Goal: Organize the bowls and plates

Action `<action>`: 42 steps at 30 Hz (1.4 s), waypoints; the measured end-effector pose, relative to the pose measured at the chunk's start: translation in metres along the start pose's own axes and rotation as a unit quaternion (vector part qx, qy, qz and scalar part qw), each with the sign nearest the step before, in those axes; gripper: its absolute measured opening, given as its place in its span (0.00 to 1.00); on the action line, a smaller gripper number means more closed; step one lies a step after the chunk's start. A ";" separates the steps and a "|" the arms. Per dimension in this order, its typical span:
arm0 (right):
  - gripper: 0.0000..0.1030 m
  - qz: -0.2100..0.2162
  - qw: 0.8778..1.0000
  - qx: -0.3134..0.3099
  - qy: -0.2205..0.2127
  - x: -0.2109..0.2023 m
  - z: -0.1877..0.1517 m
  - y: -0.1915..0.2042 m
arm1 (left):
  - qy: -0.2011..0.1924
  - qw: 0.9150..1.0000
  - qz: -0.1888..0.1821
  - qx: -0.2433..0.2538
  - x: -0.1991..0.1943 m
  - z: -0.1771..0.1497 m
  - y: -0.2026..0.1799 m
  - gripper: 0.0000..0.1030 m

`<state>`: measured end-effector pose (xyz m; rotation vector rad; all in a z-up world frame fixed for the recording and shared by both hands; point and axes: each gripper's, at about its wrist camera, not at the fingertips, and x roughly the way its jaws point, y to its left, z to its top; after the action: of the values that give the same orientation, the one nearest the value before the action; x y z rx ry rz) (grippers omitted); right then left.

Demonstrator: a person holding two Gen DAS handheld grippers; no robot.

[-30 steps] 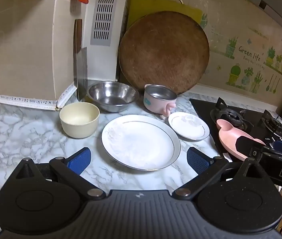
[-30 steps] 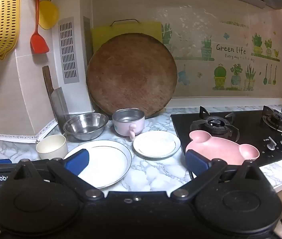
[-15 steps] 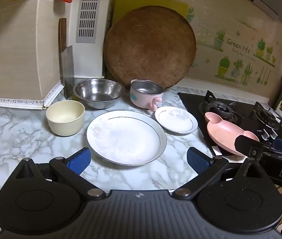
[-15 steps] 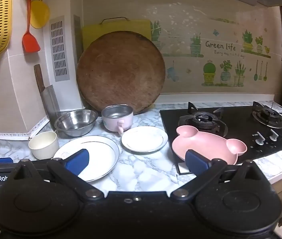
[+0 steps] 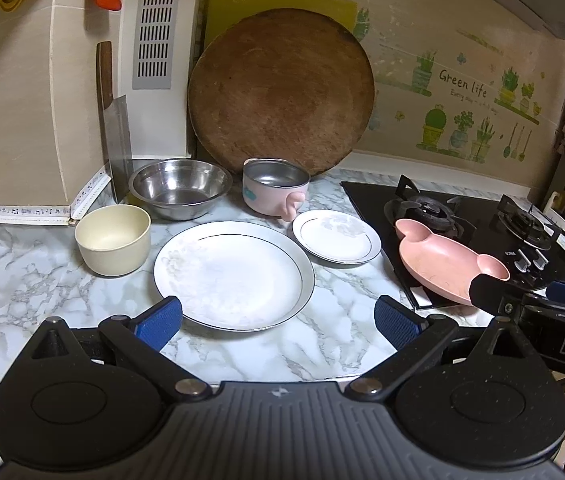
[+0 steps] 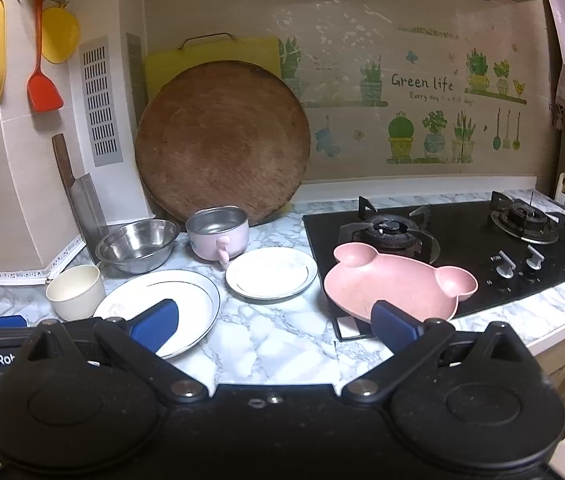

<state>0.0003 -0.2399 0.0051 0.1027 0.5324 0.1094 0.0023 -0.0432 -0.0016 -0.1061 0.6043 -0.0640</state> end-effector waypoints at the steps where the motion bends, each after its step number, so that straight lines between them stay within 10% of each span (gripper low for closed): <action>1: 1.00 -0.001 1.000 0.001 0.000 -0.001 -0.001 -0.001 | 0.001 1.000 0.000 0.001 0.000 0.000 -0.001 1.00; 42: 1.00 -0.002 1.000 0.007 0.004 0.015 0.003 0.005 | -0.002 1.000 0.001 0.002 0.013 0.010 0.006 1.00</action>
<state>0.0141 -0.2335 0.0012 0.1144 0.5410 0.1013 0.0192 -0.0375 -0.0016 -0.1024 0.5996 -0.0636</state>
